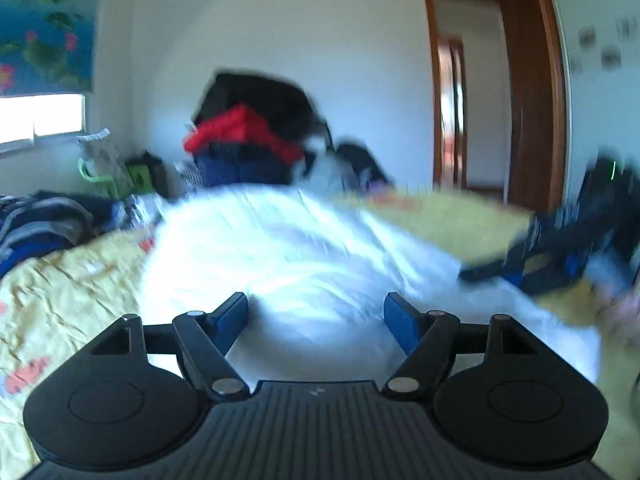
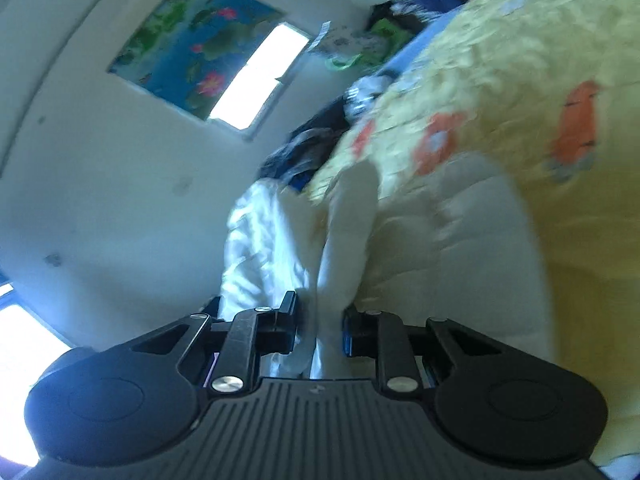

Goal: Fold small clothes

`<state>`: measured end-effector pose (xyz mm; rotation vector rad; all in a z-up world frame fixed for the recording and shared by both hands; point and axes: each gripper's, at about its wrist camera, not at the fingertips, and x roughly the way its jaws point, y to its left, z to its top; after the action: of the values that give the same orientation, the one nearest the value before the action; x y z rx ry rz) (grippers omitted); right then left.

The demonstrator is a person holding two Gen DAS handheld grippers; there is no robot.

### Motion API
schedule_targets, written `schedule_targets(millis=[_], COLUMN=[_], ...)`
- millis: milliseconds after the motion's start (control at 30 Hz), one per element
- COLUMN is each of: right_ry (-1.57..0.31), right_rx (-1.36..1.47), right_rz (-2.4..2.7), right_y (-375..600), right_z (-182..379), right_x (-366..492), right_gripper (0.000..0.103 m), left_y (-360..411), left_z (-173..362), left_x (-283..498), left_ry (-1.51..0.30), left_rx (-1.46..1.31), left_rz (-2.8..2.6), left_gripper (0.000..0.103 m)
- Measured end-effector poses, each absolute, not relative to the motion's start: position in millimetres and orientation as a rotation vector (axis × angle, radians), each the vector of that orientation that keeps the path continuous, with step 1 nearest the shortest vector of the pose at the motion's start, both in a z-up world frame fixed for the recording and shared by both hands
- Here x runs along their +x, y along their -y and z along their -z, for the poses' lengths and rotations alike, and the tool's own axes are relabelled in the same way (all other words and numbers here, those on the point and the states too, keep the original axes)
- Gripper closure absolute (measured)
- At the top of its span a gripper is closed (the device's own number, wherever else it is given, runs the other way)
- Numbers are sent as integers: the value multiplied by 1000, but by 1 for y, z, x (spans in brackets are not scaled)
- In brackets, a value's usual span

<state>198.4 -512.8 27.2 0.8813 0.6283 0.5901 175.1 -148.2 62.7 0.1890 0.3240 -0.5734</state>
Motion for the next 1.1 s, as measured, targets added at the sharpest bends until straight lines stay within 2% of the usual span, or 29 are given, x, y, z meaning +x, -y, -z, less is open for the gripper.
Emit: schedule_targets(millis=[133, 200, 267, 367, 400, 433, 500, 533, 700, 733, 800, 900, 1100], right_ry=[-662, -597, -484, -344, -323, -318, -374, -410, -603, -638, -720, -762, -728], right_rx=[932, 943, 884, 754, 706, 644, 493, 437, 254, 249, 297, 455, 466], right_rz=[-459, -371, -236, -239, -297, -367, -557, -630, -608, -564, -516, -556, -566], right_y=[537, 544, 544, 521, 507, 489, 442, 421, 371, 374, 385, 403, 407], right_z=[-3, -5, -24, -67, -81, -96, -118, -122, -103, -93, -67, -27, 0], right_x=[196, 190, 182, 181, 183, 187, 202, 212, 287, 305, 333, 353, 347], right_gripper=[80, 78, 78, 71, 61, 44, 23, 21, 33, 43, 51, 56, 63], left_y=[194, 213, 225, 224, 220, 218, 220, 221, 237, 238, 237, 235, 233], left_z=[-37, -31, -31, -25, -25, -26, -26, -26, -30, -29, -29, -29, -24], left_x=[190, 195, 195, 198, 198, 197, 200, 200, 209, 210, 214, 227, 241], left_ry=[-368, -410, -420, -417, -414, -415, -416, -417, -416, -420, -439, -485, -512], left_rx=[331, 418, 473, 466, 459, 453, 458, 463, 474, 471, 458, 412, 346], left_rz=[562, 555, 558, 560, 562, 563, 562, 561, 559, 560, 567, 591, 612], left_gripper=[27, 26, 26, 26, 26, 26, 26, 26, 26, 26, 26, 26, 26])
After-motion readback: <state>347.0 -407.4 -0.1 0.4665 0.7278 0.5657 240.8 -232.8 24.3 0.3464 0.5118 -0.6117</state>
